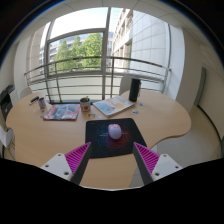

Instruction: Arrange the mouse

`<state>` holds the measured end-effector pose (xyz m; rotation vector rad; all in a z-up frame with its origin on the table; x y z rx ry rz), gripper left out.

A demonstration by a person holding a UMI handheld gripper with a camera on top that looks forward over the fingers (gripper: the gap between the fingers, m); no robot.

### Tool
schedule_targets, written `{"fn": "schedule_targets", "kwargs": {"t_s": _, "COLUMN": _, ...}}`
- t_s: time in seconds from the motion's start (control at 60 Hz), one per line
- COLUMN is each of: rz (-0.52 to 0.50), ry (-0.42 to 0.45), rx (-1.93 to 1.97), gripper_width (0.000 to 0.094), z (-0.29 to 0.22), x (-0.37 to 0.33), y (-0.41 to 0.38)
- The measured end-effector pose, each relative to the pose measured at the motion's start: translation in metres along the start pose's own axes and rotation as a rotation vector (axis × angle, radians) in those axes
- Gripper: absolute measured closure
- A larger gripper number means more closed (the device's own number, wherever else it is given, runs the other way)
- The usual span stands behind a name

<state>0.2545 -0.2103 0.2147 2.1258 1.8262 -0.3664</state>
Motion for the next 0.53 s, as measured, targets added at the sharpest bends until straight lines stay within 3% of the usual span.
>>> {"fn": "schedule_targets", "kwargs": {"t_s": 0.167, "rz": 0.004, "ry": 0.011, "rx": -0.028, "gripper_width": 0.009, "z": 0.004, "x": -0.041, "y": -0.005}}
{"fn": "schedule_targets", "kwargs": {"t_s": 0.533, "rz": 0.001, "ry": 0.01, "rx": -0.043, "gripper_width": 0.0094, "z": 0.006, "x": -0.056, "y": -0.007}}
Point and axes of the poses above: the point between the fingertips, and its own axes, seen from behind it with the camera up: y to the right, z down, x forward, the way the camera looks, the point moved 9 cm from there along -x, backward, against the way the camera looks, and after that the axes turned 12 degrees about y, right-handed, at the moved point
